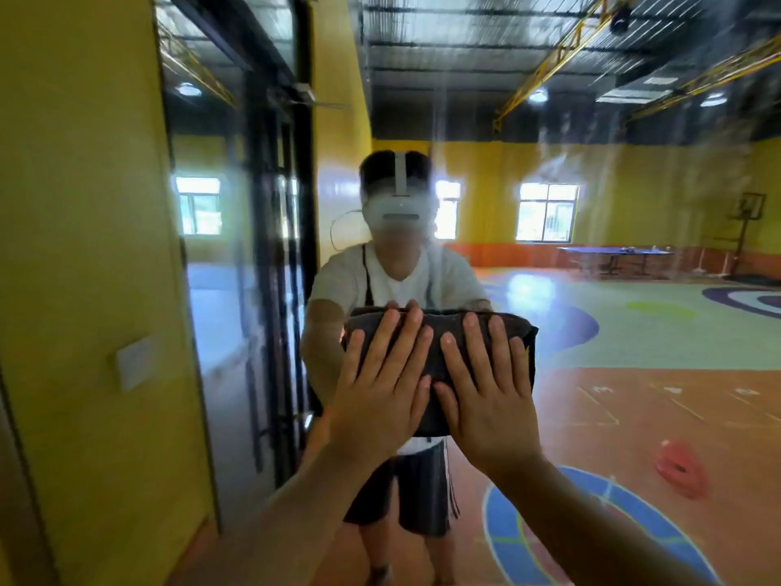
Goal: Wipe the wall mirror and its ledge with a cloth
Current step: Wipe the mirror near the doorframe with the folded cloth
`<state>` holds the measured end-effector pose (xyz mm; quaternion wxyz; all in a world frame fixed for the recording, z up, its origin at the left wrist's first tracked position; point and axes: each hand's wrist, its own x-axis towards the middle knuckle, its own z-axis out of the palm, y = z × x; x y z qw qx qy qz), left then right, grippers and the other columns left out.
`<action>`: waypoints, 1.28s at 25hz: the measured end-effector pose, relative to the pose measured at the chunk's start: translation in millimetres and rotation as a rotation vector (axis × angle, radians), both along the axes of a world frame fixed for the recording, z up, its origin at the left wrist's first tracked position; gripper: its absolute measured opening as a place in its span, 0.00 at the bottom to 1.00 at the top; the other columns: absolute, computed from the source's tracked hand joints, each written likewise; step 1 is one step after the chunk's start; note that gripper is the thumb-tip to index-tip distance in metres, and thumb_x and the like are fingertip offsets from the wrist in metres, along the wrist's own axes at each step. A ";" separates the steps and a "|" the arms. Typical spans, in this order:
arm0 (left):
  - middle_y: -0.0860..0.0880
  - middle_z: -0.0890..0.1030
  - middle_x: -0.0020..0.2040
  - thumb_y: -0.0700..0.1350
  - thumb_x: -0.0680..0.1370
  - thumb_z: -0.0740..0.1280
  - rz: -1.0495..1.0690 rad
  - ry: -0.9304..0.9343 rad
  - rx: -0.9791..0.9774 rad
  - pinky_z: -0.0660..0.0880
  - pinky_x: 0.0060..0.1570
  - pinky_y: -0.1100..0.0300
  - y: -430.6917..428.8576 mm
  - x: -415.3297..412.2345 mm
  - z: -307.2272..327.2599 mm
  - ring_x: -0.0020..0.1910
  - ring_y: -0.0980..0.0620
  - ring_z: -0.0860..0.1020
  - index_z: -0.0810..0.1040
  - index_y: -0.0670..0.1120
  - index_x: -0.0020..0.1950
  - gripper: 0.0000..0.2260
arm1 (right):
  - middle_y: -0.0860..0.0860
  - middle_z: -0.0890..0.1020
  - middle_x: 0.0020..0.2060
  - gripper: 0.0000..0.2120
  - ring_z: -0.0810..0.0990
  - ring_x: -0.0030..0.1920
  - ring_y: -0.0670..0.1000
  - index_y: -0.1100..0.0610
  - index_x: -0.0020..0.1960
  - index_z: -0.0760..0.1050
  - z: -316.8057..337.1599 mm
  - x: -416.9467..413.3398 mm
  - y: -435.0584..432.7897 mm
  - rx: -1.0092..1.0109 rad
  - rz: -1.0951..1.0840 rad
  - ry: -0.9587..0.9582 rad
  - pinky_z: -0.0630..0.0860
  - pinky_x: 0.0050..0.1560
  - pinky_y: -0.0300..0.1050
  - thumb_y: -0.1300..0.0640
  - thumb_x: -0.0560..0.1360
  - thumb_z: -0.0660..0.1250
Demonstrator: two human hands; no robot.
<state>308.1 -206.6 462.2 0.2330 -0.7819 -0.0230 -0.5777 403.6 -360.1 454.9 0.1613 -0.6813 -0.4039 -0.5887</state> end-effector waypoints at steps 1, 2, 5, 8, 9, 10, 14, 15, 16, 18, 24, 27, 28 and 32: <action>0.45 0.51 0.85 0.54 0.86 0.54 0.004 0.017 0.015 0.48 0.80 0.42 0.0 -0.1 -18.7 0.83 0.44 0.52 0.53 0.45 0.84 0.28 | 0.60 0.57 0.81 0.27 0.53 0.81 0.65 0.56 0.81 0.57 -19.4 1.2 -1.6 -0.014 0.001 0.006 0.51 0.80 0.65 0.46 0.86 0.53; 0.45 0.50 0.85 0.54 0.86 0.54 0.005 0.040 0.023 0.47 0.80 0.42 -0.5 -0.2 -38.4 0.83 0.44 0.51 0.52 0.44 0.84 0.29 | 0.59 0.56 0.81 0.27 0.52 0.81 0.64 0.55 0.81 0.56 -40.4 2.6 -4.4 -0.035 -0.003 0.014 0.50 0.80 0.64 0.45 0.86 0.53; 0.44 0.49 0.85 0.54 0.86 0.55 -0.005 0.102 0.026 0.45 0.80 0.41 -4.2 -2.8 -99.5 0.83 0.43 0.50 0.51 0.44 0.84 0.30 | 0.58 0.53 0.81 0.28 0.49 0.82 0.64 0.55 0.81 0.56 -102.9 6.3 -14.7 -0.095 0.007 0.028 0.47 0.80 0.63 0.45 0.85 0.54; 0.44 0.47 0.85 0.56 0.85 0.55 -0.014 0.184 -0.043 0.44 0.80 0.40 -11.8 -4.2 -175.5 0.83 0.42 0.48 0.50 0.44 0.84 0.31 | 0.58 0.50 0.83 0.29 0.49 0.82 0.64 0.54 0.82 0.55 -173.2 11.5 -25.6 -0.166 0.016 0.047 0.46 0.80 0.63 0.44 0.85 0.55; 0.43 0.47 0.85 0.57 0.85 0.56 -0.022 0.197 -0.056 0.44 0.80 0.40 -14.6 -5.1 -203.5 0.83 0.41 0.48 0.51 0.43 0.84 0.32 | 0.57 0.49 0.83 0.30 0.48 0.82 0.63 0.54 0.82 0.54 -199.8 12.1 -29.8 -0.194 0.019 0.055 0.46 0.80 0.63 0.43 0.85 0.55; 0.43 0.48 0.85 0.58 0.84 0.57 -0.036 0.214 -0.068 0.45 0.80 0.40 -17.1 -6.8 -231.6 0.83 0.41 0.49 0.51 0.43 0.84 0.34 | 0.57 0.48 0.83 0.31 0.48 0.82 0.63 0.54 0.83 0.53 -227.1 11.9 -35.0 -0.223 0.026 0.069 0.46 0.80 0.62 0.43 0.85 0.56; 0.45 0.47 0.85 0.62 0.81 0.62 -0.067 0.325 -0.072 0.42 0.81 0.42 -19.8 -19.6 -323.6 0.83 0.43 0.47 0.52 0.44 0.84 0.39 | 0.56 0.48 0.83 0.37 0.49 0.82 0.62 0.53 0.83 0.51 -327.6 6.3 -53.3 -0.316 0.038 0.137 0.46 0.81 0.61 0.40 0.82 0.62; 0.45 0.46 0.85 0.63 0.81 0.63 -0.073 0.353 -0.061 0.41 0.81 0.43 -18.0 -22.8 -345.8 0.83 0.44 0.47 0.51 0.44 0.84 0.39 | 0.56 0.48 0.83 0.37 0.48 0.82 0.62 0.53 0.84 0.50 -353.2 4.2 -55.8 -0.336 0.033 0.157 0.46 0.81 0.61 0.40 0.82 0.62; 0.45 0.46 0.85 0.63 0.81 0.63 -0.070 0.378 -0.047 0.40 0.81 0.44 -15.7 -25.9 -367.9 0.83 0.45 0.46 0.51 0.45 0.84 0.40 | 0.56 0.47 0.83 0.38 0.48 0.82 0.62 0.53 0.84 0.50 -377.8 2.0 -57.0 -0.354 0.025 0.172 0.46 0.81 0.61 0.40 0.82 0.63; 0.46 0.45 0.85 0.63 0.81 0.64 -0.055 0.419 -0.016 0.39 0.81 0.44 -11.6 -30.7 -411.4 0.83 0.45 0.46 0.50 0.45 0.84 0.41 | 0.57 0.47 0.83 0.39 0.47 0.82 0.63 0.53 0.84 0.49 -424.2 -2.0 -56.7 -0.374 0.019 0.197 0.46 0.81 0.61 0.41 0.82 0.64; 0.44 0.45 0.85 0.62 0.81 0.65 0.034 0.457 0.084 0.41 0.81 0.43 -2.6 -35.2 -519.8 0.83 0.43 0.45 0.50 0.44 0.84 0.41 | 0.56 0.46 0.83 0.33 0.45 0.82 0.62 0.52 0.83 0.50 -526.3 -5.9 -58.6 -0.437 0.013 0.216 0.45 0.81 0.60 0.46 0.85 0.61; 0.45 0.48 0.85 0.56 0.81 0.68 0.014 0.465 0.099 0.47 0.80 0.43 -3.4 -38.5 -553.9 0.83 0.44 0.47 0.52 0.45 0.84 0.39 | 0.55 0.46 0.83 0.27 0.45 0.82 0.61 0.52 0.83 0.52 -558.9 -1.0 -67.6 -0.490 0.035 0.179 0.45 0.81 0.59 0.55 0.86 0.54; 0.46 0.48 0.85 0.53 0.82 0.68 0.001 0.469 0.098 0.49 0.79 0.43 -4.5 -40.5 -559.5 0.83 0.44 0.48 0.53 0.45 0.84 0.37 | 0.55 0.47 0.83 0.25 0.46 0.83 0.60 0.51 0.83 0.53 -563.4 0.6 -69.8 -0.497 0.047 0.175 0.46 0.82 0.58 0.56 0.86 0.52; 0.47 0.53 0.84 0.45 0.85 0.62 -0.042 0.496 0.059 0.50 0.80 0.42 -15.8 -44.0 -561.1 0.83 0.45 0.51 0.55 0.46 0.84 0.28 | 0.52 0.55 0.82 0.23 0.47 0.83 0.57 0.52 0.81 0.57 -561.8 4.6 -80.9 -0.528 0.092 0.214 0.46 0.82 0.55 0.58 0.87 0.46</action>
